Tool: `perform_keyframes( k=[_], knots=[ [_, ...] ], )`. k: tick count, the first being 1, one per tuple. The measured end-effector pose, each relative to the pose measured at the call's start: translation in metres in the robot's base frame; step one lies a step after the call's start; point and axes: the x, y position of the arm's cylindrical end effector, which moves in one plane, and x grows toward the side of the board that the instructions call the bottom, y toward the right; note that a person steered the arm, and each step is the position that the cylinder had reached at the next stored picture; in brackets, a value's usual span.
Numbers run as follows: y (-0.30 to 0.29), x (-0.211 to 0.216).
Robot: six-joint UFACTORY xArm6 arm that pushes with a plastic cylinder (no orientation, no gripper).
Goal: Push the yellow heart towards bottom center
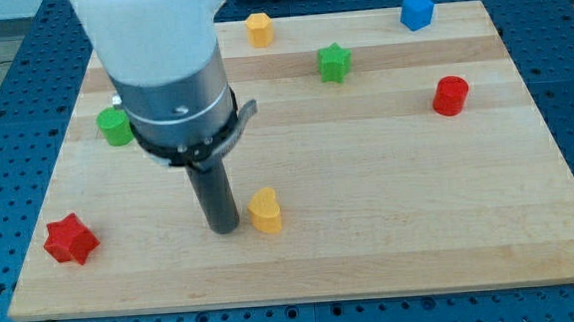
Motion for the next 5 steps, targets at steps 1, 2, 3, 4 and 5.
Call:
perform_keyframes(
  k=[1,2,3,4,5],
  knots=[
    [0.01,-0.013],
    [0.049,-0.013],
    [0.079,-0.013],
    [0.076,-0.019],
    [0.057,-0.054]
  ],
)
